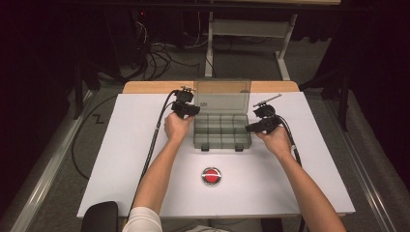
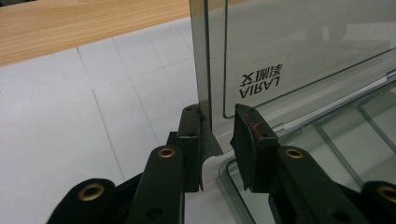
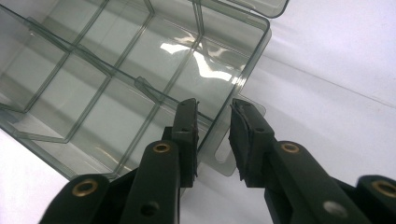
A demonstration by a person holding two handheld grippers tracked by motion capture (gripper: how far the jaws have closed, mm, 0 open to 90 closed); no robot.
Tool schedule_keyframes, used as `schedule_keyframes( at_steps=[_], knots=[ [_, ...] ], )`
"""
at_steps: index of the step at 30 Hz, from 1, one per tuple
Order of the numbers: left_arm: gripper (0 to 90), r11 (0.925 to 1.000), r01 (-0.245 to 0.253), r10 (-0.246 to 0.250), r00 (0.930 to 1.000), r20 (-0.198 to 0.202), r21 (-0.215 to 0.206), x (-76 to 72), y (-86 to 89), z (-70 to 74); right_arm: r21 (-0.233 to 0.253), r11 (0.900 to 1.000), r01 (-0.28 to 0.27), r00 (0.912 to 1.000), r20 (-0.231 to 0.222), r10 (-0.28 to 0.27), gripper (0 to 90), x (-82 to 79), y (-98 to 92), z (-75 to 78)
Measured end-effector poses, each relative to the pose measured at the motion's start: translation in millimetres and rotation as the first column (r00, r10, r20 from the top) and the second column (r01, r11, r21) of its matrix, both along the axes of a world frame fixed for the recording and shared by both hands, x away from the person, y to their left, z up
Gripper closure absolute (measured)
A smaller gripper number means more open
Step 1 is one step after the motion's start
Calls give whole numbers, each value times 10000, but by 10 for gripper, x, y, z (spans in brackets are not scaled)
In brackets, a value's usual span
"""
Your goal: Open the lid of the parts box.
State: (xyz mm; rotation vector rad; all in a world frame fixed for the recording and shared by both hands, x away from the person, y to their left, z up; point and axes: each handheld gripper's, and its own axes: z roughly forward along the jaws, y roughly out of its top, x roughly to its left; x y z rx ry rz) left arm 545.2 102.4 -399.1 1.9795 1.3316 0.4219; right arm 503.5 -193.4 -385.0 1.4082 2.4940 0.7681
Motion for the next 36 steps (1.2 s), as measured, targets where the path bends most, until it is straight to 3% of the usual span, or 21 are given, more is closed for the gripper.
schedule_keyframes(
  at_steps=[10,24,32,36],
  knots=[
    [693,10000,20,-20,10000,-62,97,1,14,-7,20,10000,-24,10000,37,24,741,-1,-4,-3],
    [637,9981,511,-500,9982,-323,344,-53,86,57,-65,10000,-36,10000,76,37,743,-6,4,0],
    [552,9960,775,-753,9960,-489,445,-106,99,109,-210,9997,-146,9997,216,151,741,-22,17,2],
    [514,9945,874,-847,9953,-467,584,-140,106,143,-44,9997,-245,9994,225,246,720,-22,3,4]
  ],
)
